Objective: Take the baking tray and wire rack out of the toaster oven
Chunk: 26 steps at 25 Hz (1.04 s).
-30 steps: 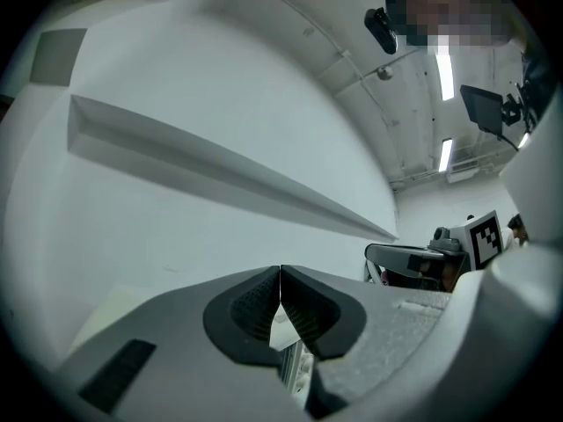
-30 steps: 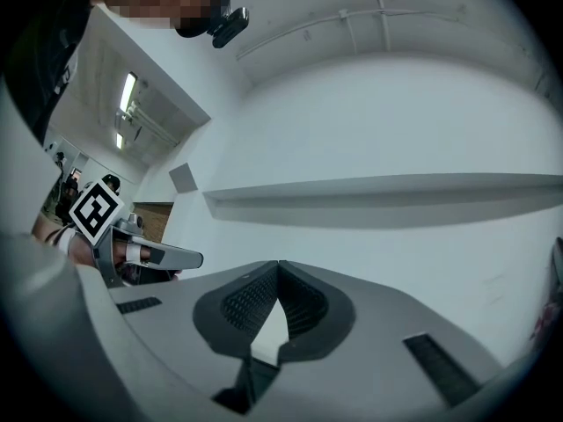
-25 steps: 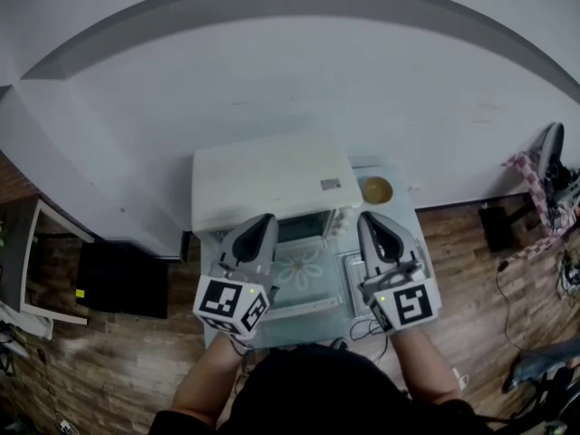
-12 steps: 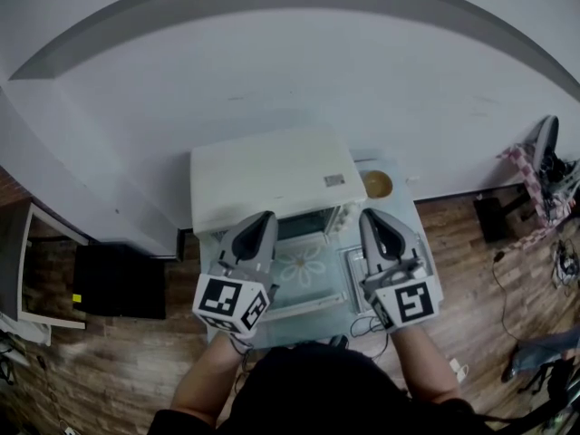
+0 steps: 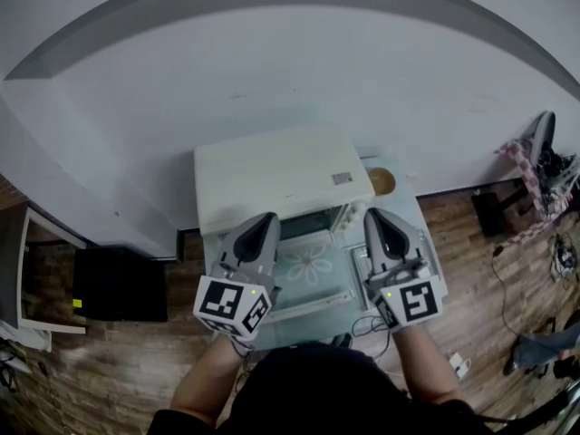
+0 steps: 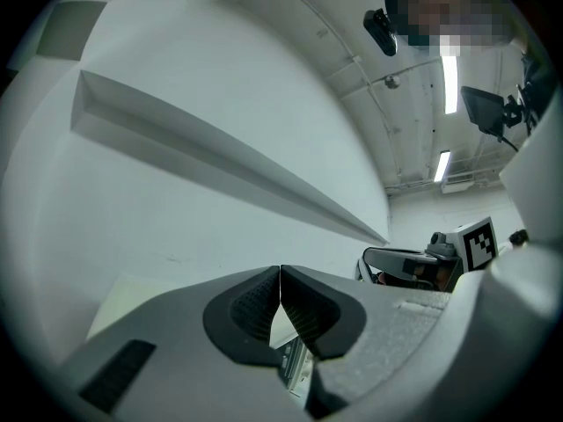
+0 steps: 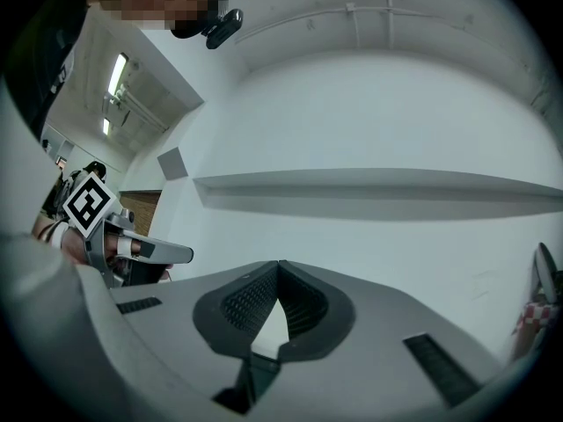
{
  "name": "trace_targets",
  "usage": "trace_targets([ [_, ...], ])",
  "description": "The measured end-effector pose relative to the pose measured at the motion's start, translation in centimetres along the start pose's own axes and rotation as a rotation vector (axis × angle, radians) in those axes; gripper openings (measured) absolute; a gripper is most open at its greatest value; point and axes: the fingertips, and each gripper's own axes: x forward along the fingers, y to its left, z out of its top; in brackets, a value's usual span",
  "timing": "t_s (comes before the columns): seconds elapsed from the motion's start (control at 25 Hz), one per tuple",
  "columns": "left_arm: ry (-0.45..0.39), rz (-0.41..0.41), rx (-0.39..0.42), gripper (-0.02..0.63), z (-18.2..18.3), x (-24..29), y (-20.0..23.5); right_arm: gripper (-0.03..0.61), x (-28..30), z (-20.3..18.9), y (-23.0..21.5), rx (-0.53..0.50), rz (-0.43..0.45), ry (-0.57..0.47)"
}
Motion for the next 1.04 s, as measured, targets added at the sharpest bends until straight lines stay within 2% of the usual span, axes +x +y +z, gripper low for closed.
trace_targets([
  [0.36, 0.012, -0.017, 0.004, 0.006, 0.1, -0.9, 1.4, 0.003, 0.5, 0.1, 1.8, 0.006, -0.021, -0.001],
  [1.04, 0.025, -0.045, -0.005, 0.006, -0.4, -0.9, 2.6, 0.003, 1.2, -0.1, 2.5, 0.016, -0.046, 0.007],
])
